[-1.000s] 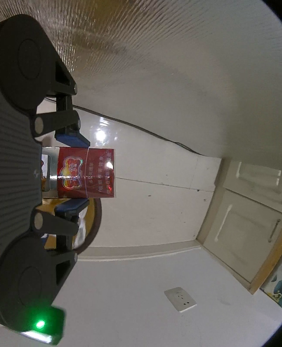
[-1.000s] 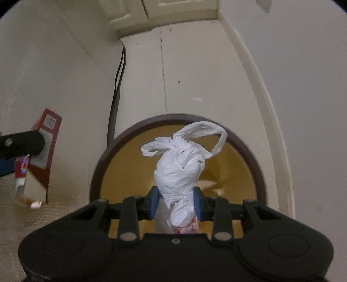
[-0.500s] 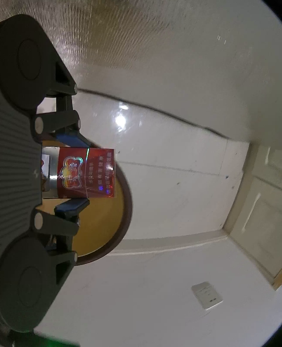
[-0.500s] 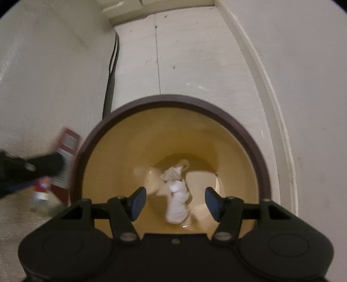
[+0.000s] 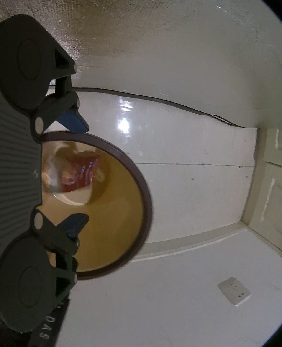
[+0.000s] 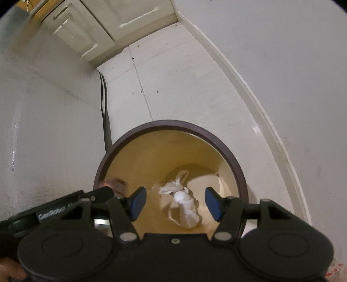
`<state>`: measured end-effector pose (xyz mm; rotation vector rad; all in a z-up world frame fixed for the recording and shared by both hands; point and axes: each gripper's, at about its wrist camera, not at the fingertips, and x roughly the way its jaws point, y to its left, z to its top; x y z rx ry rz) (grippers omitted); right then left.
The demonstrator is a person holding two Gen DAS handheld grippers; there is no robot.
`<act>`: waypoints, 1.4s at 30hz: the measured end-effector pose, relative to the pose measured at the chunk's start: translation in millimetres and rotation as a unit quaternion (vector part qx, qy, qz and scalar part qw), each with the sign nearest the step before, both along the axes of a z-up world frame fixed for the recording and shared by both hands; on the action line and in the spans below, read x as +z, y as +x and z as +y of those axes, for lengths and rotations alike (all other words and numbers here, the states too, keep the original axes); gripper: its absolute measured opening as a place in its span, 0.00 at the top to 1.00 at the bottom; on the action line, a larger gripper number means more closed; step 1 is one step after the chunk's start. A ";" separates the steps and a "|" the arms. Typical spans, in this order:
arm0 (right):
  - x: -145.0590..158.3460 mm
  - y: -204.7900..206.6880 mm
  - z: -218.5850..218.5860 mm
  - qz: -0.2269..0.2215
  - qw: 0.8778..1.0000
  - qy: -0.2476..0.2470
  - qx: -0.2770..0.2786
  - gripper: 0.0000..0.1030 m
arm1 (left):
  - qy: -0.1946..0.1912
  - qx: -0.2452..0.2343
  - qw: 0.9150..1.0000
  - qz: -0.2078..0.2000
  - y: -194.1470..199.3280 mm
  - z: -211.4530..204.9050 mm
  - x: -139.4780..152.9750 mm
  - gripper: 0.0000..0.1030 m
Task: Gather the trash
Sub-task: 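Open the right gripper dropping the white bag while the left drops the red wrapper, then raise both open tools from the bin back over the table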
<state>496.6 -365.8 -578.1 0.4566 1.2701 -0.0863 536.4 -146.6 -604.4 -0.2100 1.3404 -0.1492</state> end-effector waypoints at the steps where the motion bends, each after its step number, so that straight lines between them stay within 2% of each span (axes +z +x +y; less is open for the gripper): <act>1: -0.2 0.5 -2.6 0.003 1.000 0.000 0.001 0.41 | 0.004 -0.004 1.000 0.002 -1.6 -0.4 -0.1 0.21; 9: -10.1 4.5 -2.3 0.019 1.000 -0.002 0.019 0.40 | 0.024 -0.016 0.999 0.020 -9.2 2.5 2.7 0.20; 17: -1.8 5.0 -3.7 0.020 0.998 -0.030 0.051 0.31 | 0.045 -0.030 0.998 0.023 -12.3 4.6 17.9 0.11; 21: 7.1 5.3 -7.8 0.022 0.996 -0.046 0.075 0.19 | 0.053 -0.040 0.997 0.024 -14.9 3.0 23.9 0.04; 23: 11.4 4.5 -11.4 0.020 0.995 -0.058 0.085 0.16 | 0.056 -0.043 0.997 0.025 -15.4 1.1 25.3 0.00; 28: 19.2 2.8 -20.0 0.018 0.993 -0.076 0.091 0.00 | 0.063 -0.041 0.997 0.025 -17.8 3.3 31.3 0.00; 35: 27.7 -3.3 -20.1 0.015 0.990 -0.095 0.102 0.00 | 0.068 -0.029 0.997 0.023 -17.7 6.2 44.3 0.00; 42: 53.3 -14.3 -23.3 0.004 0.989 -0.105 0.104 0.00 | 0.074 -0.031 0.997 0.009 -23.4 6.1 80.5 0.00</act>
